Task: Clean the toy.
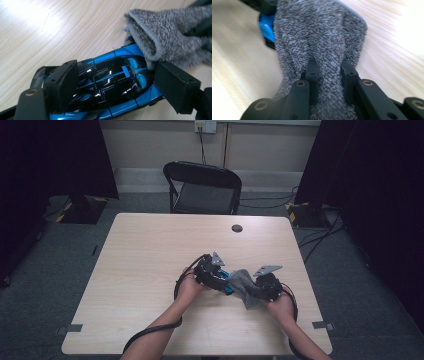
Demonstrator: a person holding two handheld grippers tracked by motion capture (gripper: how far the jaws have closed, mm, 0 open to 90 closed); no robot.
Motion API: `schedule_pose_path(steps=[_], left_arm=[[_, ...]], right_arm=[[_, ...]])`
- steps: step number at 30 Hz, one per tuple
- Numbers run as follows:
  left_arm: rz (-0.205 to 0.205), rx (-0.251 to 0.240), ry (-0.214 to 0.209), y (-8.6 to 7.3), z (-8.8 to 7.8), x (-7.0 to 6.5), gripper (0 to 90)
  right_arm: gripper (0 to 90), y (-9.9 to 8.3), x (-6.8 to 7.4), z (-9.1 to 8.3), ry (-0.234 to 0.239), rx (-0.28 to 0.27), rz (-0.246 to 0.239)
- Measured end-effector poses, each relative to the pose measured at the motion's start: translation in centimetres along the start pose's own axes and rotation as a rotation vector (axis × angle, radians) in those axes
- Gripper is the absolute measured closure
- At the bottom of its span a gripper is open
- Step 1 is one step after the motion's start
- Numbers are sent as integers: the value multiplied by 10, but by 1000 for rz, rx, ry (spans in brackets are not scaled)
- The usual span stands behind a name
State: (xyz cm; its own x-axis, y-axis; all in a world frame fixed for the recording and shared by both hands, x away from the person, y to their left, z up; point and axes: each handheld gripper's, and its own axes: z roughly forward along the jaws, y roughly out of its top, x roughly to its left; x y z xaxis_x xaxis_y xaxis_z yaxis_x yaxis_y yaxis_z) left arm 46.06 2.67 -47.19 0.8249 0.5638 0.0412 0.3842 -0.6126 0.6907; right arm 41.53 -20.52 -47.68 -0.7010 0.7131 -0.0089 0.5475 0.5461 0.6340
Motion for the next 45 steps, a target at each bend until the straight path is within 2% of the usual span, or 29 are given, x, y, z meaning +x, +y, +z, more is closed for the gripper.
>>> schedule_pose_path(steps=[9, 17, 24, 28, 33, 36, 42, 45], left_arm=[[-19, -4, -1, 0, 0, 0, 214], [-15, -4, -1, 0, 0, 0, 215], [-32, -20, -8, -1, -1, 0, 239], [-30, -22, -9, -1, -1, 0, 244], [-31, -26, -13, -1, -1, -1, 248], [-32, -26, -17, -1, -1, -2, 250], [-30, -21, -18, 0, -1, -2, 251], [-31, -21, -19, 0, -1, -2, 252]], right_arm=[[741, -1, 9, -2, 62, 14, -35], [746, -4, 22, -6, 147, 26, -51], [761, -4, 32, -6, 226, 32, -58], [776, -4, 33, -6, 242, 32, -64], [785, -8, 28, -10, 243, 29, -69], [785, -12, 21, -16, 223, 22, -62], [784, -21, -5, -34, 166, -18, 1], [781, -26, -22, -41, 113, -31, 51]])
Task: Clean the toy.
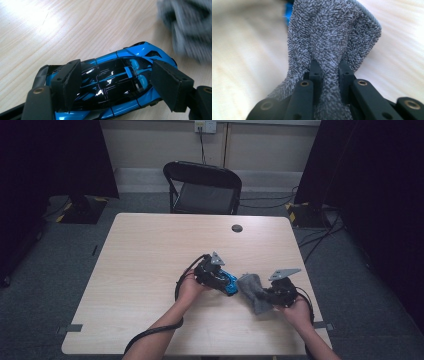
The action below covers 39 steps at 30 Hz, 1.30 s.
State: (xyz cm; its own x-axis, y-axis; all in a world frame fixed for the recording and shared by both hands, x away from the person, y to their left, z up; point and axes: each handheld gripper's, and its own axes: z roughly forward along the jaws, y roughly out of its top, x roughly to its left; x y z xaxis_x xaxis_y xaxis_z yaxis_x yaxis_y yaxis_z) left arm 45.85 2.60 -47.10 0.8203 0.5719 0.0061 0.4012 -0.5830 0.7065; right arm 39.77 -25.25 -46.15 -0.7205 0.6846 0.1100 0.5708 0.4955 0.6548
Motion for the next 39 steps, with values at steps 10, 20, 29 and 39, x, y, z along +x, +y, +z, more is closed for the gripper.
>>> schedule_pose_path(steps=[10, 20, 29, 39], left_arm=[[11, 2, -1, 0, 0, 0, 248], [14, 1, -5, 0, 0, -2, 248], [23, 6, -9, 1, 1, -3, 249], [15, -2, -8, 0, 1, -3, 249]], right_arm=[[540, 3, -14, 16, -126, 15, 74], [427, 20, -7, 19, -134, -61, 84], [762, 20, -2, 40, -142, 15, 25], [789, 34, 5, 46, -209, 50, -4]])
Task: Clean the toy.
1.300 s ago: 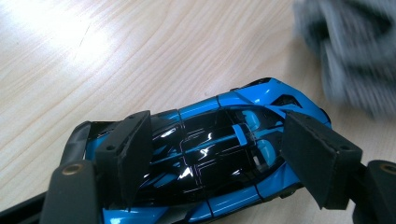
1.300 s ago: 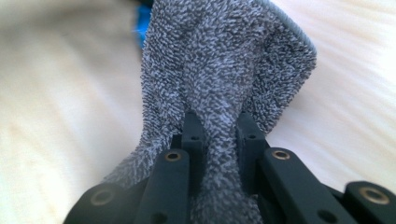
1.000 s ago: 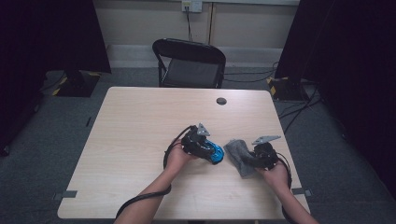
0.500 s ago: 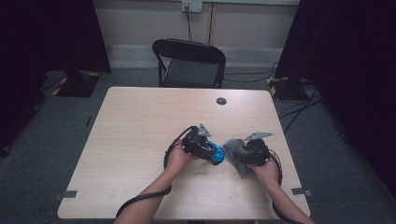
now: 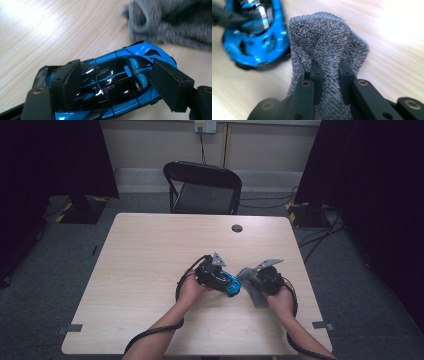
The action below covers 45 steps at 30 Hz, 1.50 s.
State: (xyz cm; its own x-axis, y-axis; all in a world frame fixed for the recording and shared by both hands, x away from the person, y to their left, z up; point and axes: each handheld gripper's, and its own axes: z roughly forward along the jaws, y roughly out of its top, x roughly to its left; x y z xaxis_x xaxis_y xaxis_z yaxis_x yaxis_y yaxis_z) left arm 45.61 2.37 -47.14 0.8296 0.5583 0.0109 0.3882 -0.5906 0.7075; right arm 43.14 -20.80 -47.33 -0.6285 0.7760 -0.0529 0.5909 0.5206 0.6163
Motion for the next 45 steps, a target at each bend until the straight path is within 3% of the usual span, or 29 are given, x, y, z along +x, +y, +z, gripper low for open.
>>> schedule_pose_path(steps=[3, 9, 25, 32, 35, 45], left_arm=[[-8, -5, 6, -1, 0, 1, 249], [-9, -1, 9, 0, 0, 1, 249], [-13, 6, 24, 0, 0, 0, 248], [-19, -4, 27, 0, 0, -1, 249], [-22, -5, 27, -1, 0, 0, 250], [-20, -3, 19, 0, 0, -1, 257]], right_arm=[[791, 0, 8, -1, 49, -8, -2], [791, -6, 21, -9, 90, -5, -46], [791, -11, 51, -15, 206, -6, -91], [790, -9, 61, -13, 246, -15, -96], [790, -7, 69, -13, 249, -12, -124], [789, -5, 77, -13, 319, -20, -131]])
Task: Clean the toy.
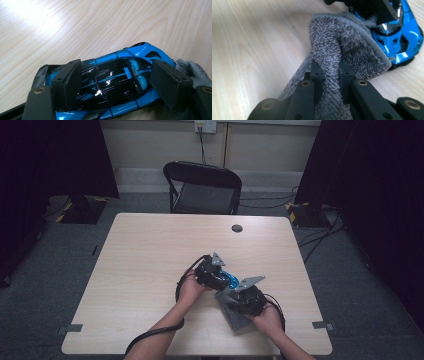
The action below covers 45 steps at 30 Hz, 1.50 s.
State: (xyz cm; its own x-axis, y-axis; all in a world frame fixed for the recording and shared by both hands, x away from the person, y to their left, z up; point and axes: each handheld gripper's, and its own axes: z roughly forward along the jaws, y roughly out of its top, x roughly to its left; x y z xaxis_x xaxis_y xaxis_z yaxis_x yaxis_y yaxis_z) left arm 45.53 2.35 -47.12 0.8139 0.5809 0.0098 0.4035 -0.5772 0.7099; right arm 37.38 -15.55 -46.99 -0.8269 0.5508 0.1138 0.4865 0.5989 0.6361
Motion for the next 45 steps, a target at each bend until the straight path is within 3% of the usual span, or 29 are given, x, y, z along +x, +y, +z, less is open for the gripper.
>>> schedule_pose_path(steps=[6, 11, 14, 24, 35, 45], left_arm=[[5, 0, -4, 0, 0, 0, 258], [4, -3, -6, 0, 0, 1, 258], [4, -5, -6, 0, 0, 0, 258], [15, 0, -12, 0, 0, 1, 258], [25, 2, -15, -1, 0, 1, 252], [27, 3, -17, -1, 0, 1, 252]], right_arm=[[790, -4, -3, -9, 24, 0, 3], [790, -11, -20, -30, 16, -32, 51], [790, -14, -33, -44, -2, -56, 88], [790, -9, -60, -70, -77, -114, 130], [790, -11, -92, -59, -172, -99, 197], [788, -11, -106, -45, -226, -66, 224]])
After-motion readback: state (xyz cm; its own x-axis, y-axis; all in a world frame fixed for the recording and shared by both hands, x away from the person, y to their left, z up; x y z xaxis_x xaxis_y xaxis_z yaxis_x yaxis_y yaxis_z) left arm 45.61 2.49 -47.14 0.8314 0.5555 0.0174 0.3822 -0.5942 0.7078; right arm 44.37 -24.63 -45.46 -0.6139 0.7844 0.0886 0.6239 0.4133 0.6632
